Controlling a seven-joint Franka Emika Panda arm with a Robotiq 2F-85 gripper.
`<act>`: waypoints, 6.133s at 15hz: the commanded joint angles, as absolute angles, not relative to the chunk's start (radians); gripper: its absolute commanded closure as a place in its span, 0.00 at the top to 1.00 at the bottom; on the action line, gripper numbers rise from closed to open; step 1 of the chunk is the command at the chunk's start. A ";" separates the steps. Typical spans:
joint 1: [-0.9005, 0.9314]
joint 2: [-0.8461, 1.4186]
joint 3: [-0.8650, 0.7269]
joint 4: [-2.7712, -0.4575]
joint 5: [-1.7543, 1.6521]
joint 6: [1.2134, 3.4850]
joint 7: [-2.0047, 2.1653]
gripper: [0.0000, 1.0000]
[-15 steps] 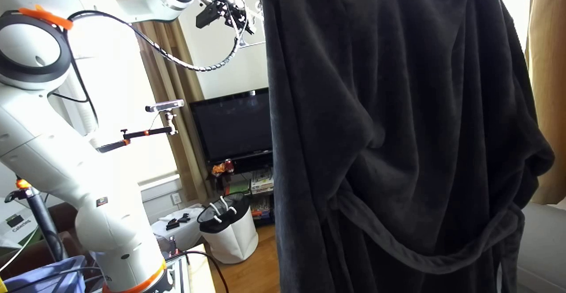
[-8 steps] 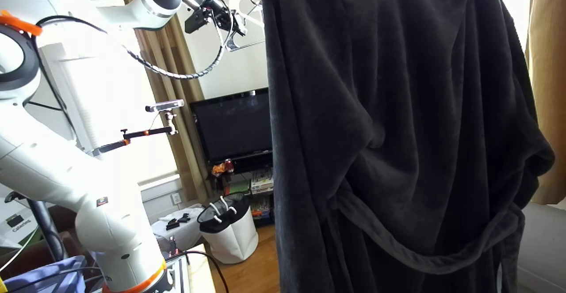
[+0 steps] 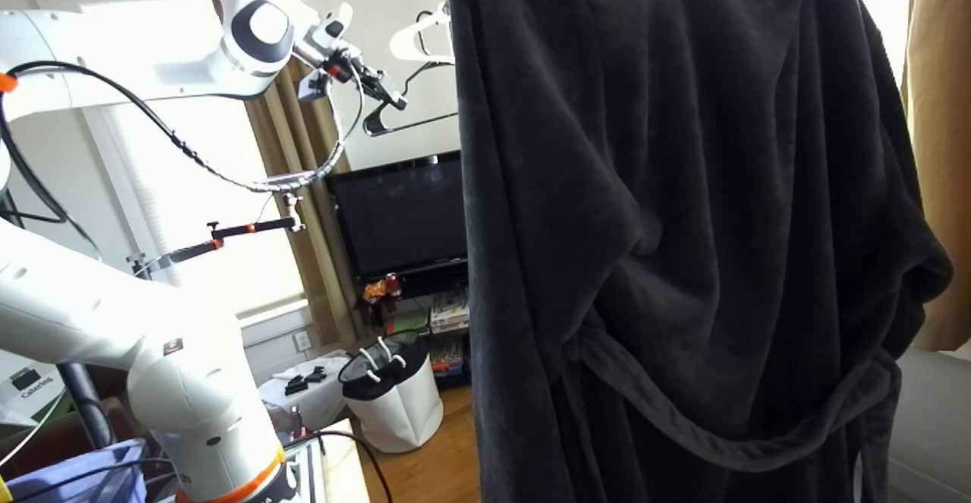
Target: Hang the black clothes hanger on the white one
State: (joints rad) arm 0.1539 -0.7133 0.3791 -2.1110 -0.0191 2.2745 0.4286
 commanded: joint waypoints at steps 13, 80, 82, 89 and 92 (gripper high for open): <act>0.137 -0.869 0.311 -2.367 0.143 2.241 0.499 0.02; 0.258 -1.086 -0.045 -2.410 0.453 2.025 0.024 0.02; 0.252 -1.072 -0.048 -2.403 0.470 1.991 0.026 0.02; 0.217 -1.038 -0.016 -2.395 0.535 1.940 0.080 0.33; 0.201 -1.050 0.019 -2.395 0.542 1.951 0.100 0.47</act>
State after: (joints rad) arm 0.2343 -1.0471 -0.0209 -2.4114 0.5162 1.9711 0.0683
